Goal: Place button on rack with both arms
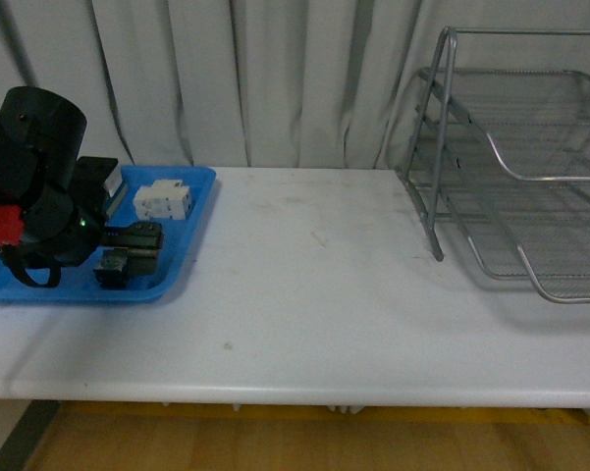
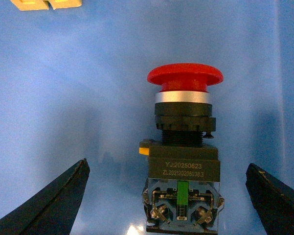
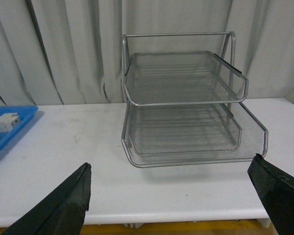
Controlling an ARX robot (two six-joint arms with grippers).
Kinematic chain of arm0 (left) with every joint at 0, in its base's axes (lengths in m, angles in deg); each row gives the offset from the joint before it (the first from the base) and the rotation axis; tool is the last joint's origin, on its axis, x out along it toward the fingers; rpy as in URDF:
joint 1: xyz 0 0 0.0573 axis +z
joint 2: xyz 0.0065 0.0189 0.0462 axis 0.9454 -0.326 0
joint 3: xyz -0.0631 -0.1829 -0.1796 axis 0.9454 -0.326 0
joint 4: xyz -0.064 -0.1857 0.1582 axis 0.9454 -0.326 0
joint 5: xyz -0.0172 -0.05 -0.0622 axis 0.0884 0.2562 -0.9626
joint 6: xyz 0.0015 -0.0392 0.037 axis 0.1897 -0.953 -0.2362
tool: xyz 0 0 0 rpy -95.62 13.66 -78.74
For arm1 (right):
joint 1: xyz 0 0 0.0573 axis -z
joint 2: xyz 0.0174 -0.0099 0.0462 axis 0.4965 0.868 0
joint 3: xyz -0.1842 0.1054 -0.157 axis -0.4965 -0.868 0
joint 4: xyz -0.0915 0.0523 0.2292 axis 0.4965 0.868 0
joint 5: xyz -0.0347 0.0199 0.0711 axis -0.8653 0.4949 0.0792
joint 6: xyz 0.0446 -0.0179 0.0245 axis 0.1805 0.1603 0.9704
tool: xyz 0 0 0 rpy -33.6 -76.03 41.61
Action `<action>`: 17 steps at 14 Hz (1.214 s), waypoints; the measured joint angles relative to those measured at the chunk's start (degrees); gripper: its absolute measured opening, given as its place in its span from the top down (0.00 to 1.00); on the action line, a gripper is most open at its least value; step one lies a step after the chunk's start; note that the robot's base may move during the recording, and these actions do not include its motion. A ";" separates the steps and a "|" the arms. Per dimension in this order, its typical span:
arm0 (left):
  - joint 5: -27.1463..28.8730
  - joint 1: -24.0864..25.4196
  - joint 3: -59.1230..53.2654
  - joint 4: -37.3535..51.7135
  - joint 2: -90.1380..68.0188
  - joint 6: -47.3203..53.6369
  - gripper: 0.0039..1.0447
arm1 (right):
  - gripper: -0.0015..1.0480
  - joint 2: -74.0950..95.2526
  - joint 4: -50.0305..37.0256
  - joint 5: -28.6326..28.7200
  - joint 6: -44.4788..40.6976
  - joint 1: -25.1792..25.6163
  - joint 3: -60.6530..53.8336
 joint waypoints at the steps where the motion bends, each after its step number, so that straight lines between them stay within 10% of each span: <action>1: 0.02 -0.07 0.28 0.04 -0.20 -0.15 0.15 | 0.06 0.00 0.00 0.00 0.00 0.00 0.00; 5: -0.02 -0.31 0.85 0.37 -1.07 -0.92 0.62 | 0.06 0.00 -0.02 0.00 0.00 0.00 0.00; 10: -1.88 -0.33 -4.39 4.61 3.06 -1.07 0.66 | 0.06 0.00 0.00 0.00 0.00 0.00 0.00; 17: -11.91 -2.08 -40.65 14.86 45.42 5.16 0.66 | 0.06 0.00 0.00 0.00 0.00 0.00 0.00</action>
